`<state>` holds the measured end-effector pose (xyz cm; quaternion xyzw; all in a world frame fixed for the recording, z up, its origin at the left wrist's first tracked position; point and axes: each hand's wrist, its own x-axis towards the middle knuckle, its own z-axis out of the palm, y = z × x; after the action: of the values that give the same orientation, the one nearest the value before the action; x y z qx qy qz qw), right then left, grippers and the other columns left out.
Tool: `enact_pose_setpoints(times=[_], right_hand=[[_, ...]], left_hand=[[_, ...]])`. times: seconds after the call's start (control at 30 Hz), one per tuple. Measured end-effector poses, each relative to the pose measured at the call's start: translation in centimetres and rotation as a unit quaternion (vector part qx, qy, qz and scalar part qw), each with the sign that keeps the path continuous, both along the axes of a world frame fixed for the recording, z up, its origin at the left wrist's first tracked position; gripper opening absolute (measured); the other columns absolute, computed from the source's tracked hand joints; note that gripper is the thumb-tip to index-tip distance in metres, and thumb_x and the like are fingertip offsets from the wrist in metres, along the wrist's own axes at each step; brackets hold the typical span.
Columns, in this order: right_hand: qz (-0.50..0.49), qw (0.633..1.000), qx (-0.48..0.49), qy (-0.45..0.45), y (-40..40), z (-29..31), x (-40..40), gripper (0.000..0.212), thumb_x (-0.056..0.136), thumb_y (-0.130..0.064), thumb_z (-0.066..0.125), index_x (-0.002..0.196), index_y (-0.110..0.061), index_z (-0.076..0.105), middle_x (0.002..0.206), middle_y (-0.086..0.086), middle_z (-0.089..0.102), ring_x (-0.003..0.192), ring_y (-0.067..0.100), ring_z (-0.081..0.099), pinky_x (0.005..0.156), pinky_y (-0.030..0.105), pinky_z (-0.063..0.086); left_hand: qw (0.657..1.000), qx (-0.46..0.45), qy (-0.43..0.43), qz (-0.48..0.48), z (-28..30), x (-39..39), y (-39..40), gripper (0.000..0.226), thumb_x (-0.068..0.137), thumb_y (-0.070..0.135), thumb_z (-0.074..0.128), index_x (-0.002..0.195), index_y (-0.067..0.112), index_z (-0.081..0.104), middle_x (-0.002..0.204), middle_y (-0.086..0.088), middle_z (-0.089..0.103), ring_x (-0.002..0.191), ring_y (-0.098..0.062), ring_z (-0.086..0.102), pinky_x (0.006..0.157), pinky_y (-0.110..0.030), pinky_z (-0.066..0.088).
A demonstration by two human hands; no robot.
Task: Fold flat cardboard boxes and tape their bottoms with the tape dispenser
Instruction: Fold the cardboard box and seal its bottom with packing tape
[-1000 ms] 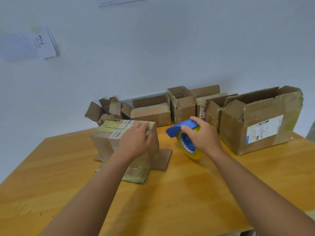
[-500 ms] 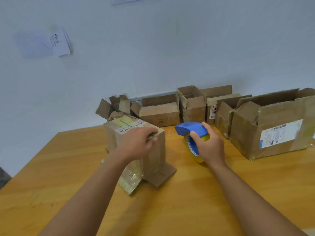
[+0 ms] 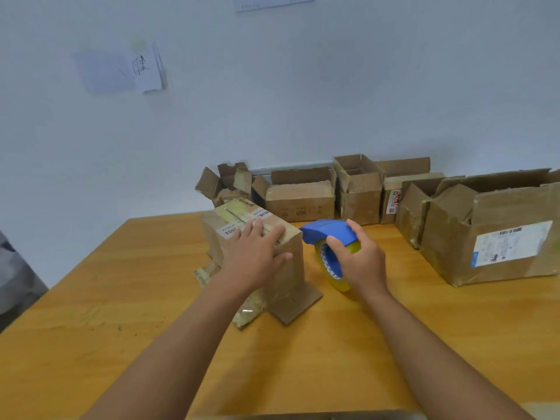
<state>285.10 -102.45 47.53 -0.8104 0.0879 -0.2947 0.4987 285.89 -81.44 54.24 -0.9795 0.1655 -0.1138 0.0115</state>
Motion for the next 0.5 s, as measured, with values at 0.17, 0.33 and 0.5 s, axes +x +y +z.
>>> enact_pose_setpoints(times=[0.17, 0.33, 0.5], right_hand=[[0.005, 1.0, 0.007, -0.017, 0.1, 1.2, -1.0, 0.061, 0.089, -0.046, 0.069, 0.143, -0.022, 0.052, 0.135, 0.003, 0.059, 0.117, 0.023, 0.054, 0.093, 0.04, 0.05], [-0.014, 0.999, 0.016, -0.036, -0.5, 2.4, -1.9, 0.06, 0.089, -0.046, 0.068, 0.143, -0.023, 0.051, 0.125, -0.001, 0.059, 0.104, 0.016, 0.054, 0.077, 0.03, 0.046], [-0.033, 0.999, 0.001, -0.031, -1.2, 2.2, -2.3, 0.061, 0.09, -0.046, 0.066, 0.144, -0.022, 0.049, 0.126, 0.0, 0.057, 0.103, 0.014, 0.05, 0.081, 0.033, 0.047]], left_hand=[[0.994, -0.018, -0.005, -0.105, 0.2, -1.9, 1.5, 0.059, 0.097, 0.057, 0.045, 0.149, 0.034, 0.031, 0.158, -0.001, 0.03, 0.146, -0.023, 0.024, 0.117, -0.039, 0.022], [0.982, -0.008, 0.049, -0.183, 0.6, -2.6, 3.4, 0.066, 0.097, 0.056, 0.046, 0.154, 0.039, 0.017, 0.163, 0.015, 0.013, 0.151, -0.012, 0.003, 0.121, -0.037, -0.002], [0.986, -0.017, 0.042, -0.163, 0.4, -1.5, 3.5, 0.068, 0.096, 0.064, 0.039, 0.156, 0.041, 0.016, 0.163, 0.015, 0.014, 0.149, -0.012, 0.01, 0.119, -0.034, 0.014]])
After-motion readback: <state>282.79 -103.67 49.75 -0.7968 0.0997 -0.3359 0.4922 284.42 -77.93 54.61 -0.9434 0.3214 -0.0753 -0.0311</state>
